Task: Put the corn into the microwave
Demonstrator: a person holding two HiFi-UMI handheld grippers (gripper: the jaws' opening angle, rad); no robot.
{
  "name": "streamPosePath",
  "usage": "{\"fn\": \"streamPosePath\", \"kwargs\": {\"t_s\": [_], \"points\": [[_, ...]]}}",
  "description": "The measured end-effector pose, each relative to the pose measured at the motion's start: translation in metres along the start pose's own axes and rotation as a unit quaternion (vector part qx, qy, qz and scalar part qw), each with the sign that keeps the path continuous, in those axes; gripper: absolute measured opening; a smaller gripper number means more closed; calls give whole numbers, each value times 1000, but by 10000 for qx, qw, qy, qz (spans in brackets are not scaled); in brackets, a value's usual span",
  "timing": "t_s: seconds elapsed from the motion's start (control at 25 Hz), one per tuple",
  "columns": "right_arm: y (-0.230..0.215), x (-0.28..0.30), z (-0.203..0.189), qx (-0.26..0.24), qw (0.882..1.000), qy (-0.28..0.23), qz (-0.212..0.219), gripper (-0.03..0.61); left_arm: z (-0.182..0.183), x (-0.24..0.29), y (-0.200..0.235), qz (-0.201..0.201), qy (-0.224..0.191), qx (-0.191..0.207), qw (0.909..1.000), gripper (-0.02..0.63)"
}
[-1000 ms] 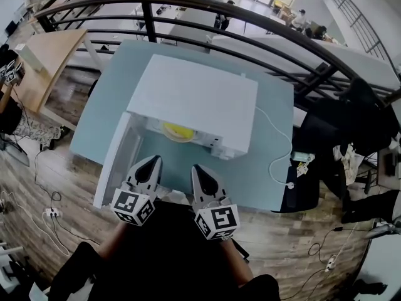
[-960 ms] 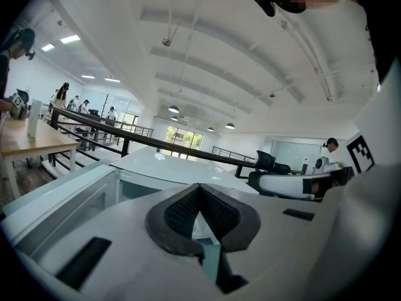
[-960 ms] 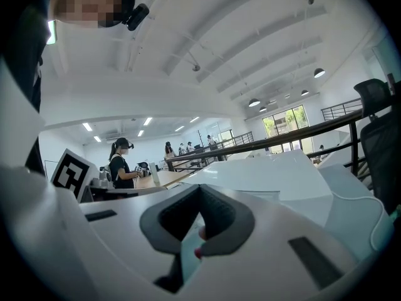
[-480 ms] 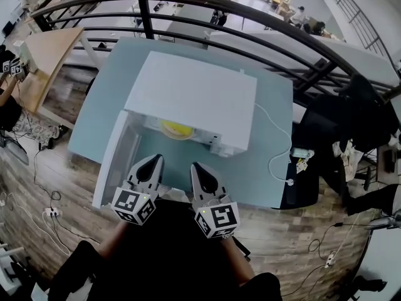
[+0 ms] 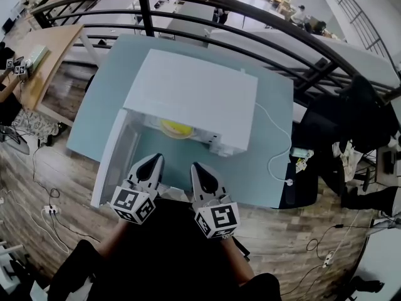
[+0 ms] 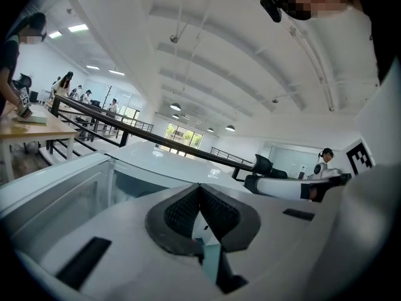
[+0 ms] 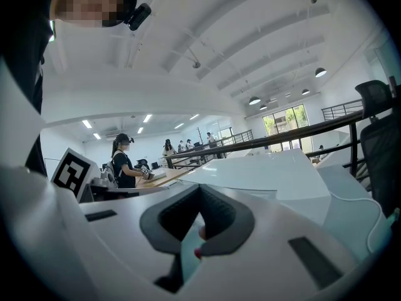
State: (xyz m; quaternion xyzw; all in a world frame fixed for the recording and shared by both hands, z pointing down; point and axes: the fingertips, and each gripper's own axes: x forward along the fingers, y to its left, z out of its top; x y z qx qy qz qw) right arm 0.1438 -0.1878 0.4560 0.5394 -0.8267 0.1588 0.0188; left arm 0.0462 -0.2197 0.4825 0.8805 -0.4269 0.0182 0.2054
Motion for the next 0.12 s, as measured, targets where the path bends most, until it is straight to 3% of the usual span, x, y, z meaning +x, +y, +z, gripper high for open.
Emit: {"fn": "streamPosePath", "kwargs": {"t_s": [0.12], "points": [[-2, 1, 0, 18, 10000, -1, -8, 7, 0, 2, 1, 18, 11, 7, 10000, 3]]}}
